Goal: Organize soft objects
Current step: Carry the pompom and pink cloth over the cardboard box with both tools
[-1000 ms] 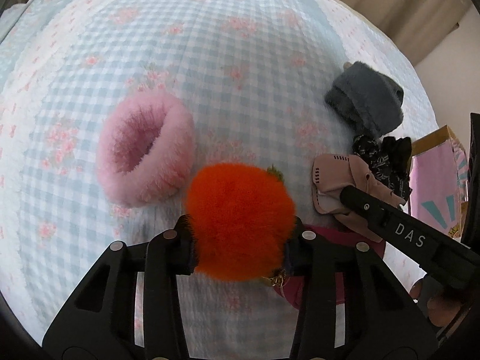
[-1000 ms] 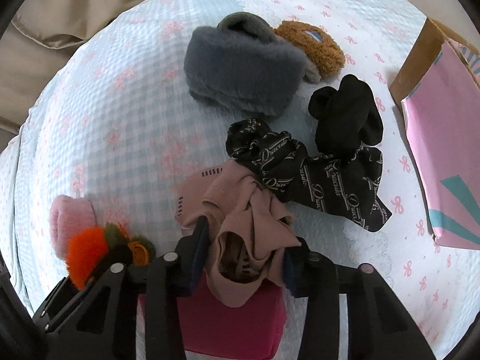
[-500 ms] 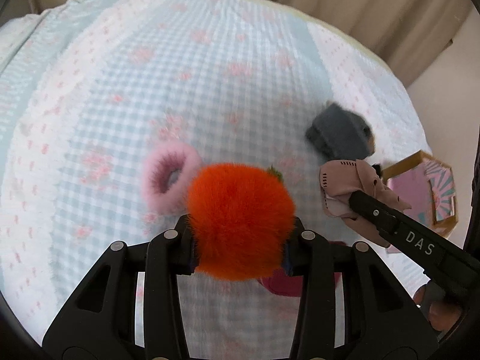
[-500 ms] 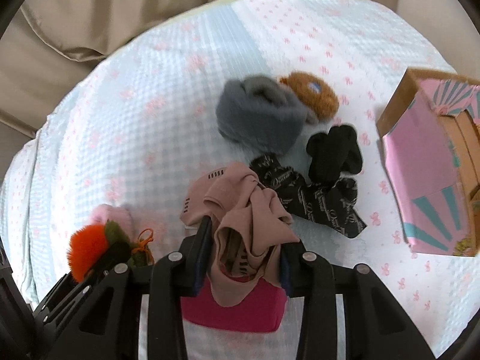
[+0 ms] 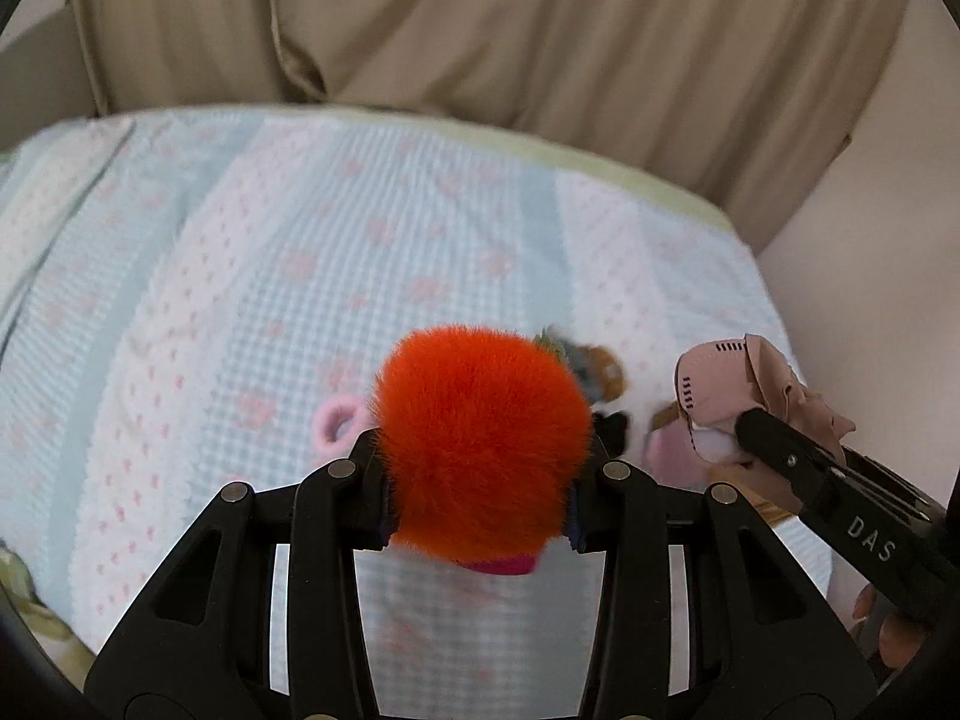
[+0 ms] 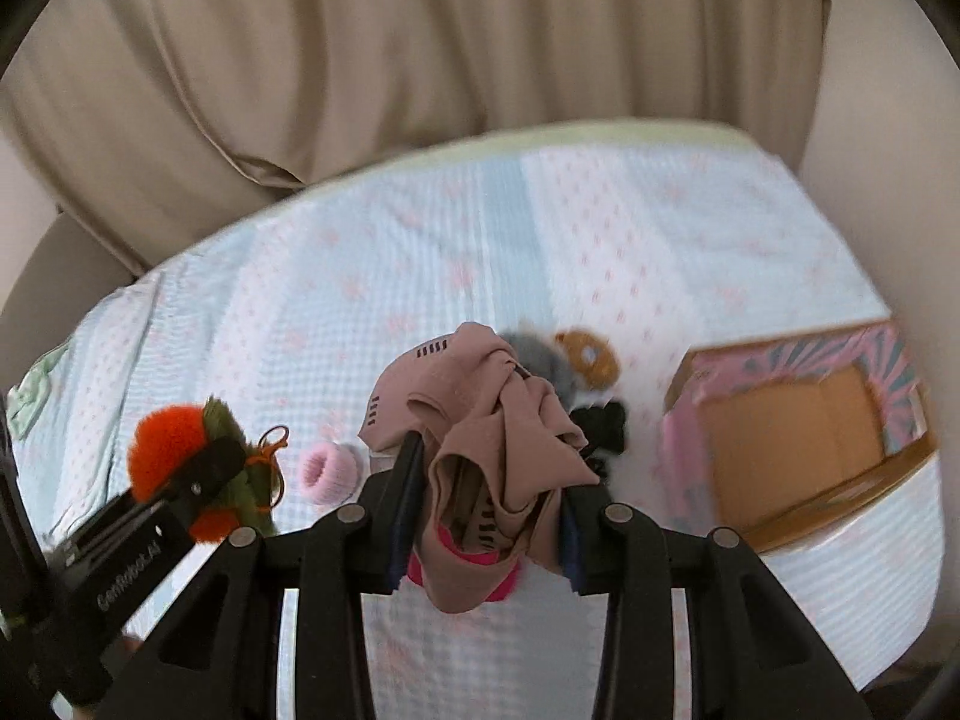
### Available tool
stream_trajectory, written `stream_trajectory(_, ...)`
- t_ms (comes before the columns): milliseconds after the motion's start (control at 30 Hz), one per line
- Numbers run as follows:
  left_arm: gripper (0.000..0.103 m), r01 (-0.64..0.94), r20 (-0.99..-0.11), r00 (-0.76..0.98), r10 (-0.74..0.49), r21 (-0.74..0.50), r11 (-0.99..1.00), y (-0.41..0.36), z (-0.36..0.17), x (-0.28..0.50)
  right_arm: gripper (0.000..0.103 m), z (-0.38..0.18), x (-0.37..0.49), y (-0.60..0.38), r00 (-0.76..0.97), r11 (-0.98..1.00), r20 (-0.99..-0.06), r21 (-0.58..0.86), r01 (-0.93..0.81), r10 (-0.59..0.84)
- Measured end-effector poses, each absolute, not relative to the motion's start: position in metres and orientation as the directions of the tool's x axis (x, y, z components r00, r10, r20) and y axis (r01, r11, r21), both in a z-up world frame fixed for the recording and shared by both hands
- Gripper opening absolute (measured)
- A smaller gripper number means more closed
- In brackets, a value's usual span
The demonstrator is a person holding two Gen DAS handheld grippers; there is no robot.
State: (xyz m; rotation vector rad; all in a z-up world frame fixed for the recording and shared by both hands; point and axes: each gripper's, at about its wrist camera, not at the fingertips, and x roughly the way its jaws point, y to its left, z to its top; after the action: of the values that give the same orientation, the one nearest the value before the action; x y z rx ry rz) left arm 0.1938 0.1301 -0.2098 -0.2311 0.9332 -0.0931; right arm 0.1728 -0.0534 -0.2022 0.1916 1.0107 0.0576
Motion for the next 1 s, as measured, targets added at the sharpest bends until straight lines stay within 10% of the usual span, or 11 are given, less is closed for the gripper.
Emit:
stream_trajectory(433, 0.036, 0.020, -0.720, 0.670, -0.182, -0.227, 0.974, -0.020, -0.133, 0.147, 0.035, -0.112, 0.117, -0.181, 0.619, 0.990, -0.776, 0.139, -0.023, 0.123)
stream_trajectory(1000, 0.036, 0.170, -0.816, 0.513, -0.265, -0.206, 0.964, -0.179, -0.190, 0.196, 0.035, -0.146, 0.131, -0.338, 0.502, 0.981, -0.860, 0.163, 0.104, 0.090)
